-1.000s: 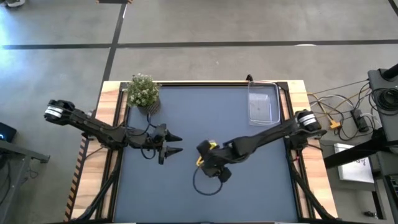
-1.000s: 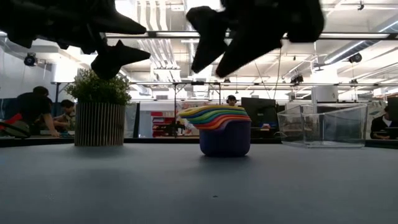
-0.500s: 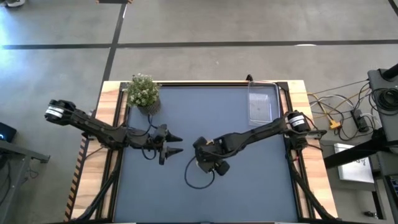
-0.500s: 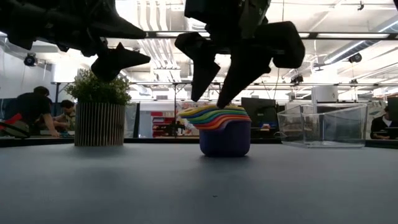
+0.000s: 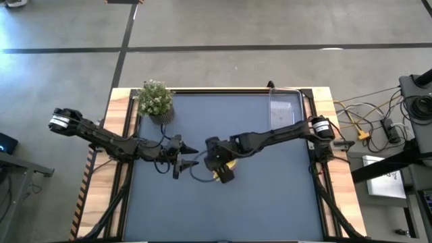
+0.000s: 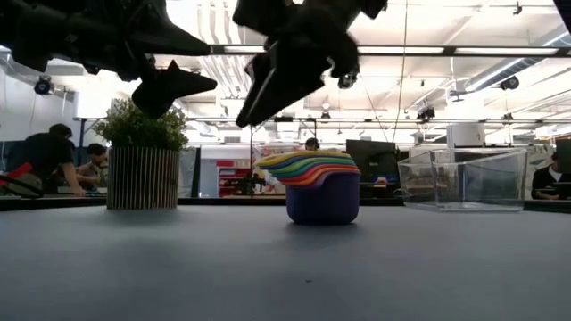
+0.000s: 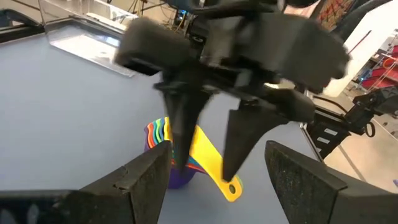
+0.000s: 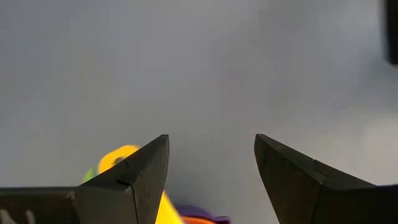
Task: Nest measuring cups in basket
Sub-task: Put the stacked measuring cups into the transparent bin
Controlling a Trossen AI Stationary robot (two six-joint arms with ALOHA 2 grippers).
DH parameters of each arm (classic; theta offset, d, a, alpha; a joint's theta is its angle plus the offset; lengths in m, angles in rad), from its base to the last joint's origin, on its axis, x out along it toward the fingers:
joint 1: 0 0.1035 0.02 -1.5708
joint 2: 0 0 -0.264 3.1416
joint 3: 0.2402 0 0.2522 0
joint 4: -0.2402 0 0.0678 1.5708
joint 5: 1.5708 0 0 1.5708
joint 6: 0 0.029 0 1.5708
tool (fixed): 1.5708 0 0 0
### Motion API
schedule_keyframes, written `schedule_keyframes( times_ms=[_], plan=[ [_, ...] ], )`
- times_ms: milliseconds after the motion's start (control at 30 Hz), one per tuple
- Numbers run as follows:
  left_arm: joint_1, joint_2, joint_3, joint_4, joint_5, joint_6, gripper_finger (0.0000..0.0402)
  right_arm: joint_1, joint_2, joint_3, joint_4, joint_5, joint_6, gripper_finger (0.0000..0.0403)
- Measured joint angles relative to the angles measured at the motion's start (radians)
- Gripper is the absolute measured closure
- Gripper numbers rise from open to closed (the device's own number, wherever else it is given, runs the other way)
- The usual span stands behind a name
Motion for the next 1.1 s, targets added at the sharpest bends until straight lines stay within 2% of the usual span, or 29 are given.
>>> schedule_keyframes(
  times_ms=[300, 500, 667, 900, 1100],
  plan=[
    [0.0, -0.009, 0.0, -0.003, 0.0, 0.003, 0.016, 0.001, 0.092, -0.003, -0.009, 0.033, 0.056, 0.0177],
    [0.0, -0.009, -0.001, -0.004, 0.002, 0.003, 0.016, 0.017, 0.105, -0.003, -0.101, 0.032, 0.052, 0.0177],
    [0.0, -0.009, -0.002, -0.006, 0.003, 0.003, 0.016, 0.02, 0.062, -0.003, -0.177, 0.032, 0.084, 0.0177],
    [0.0, -0.009, -0.003, 0.0, 0.003, 0.003, 0.016, 0.026, -0.044, -0.003, -0.188, 0.032, 0.126, 0.0177],
    [0.0, -0.009, -0.004, -0.001, 0.003, 0.0, 0.016, 0.039, -0.168, -0.024, -0.186, 0.046, 0.276, 0.0177]
  ],
)
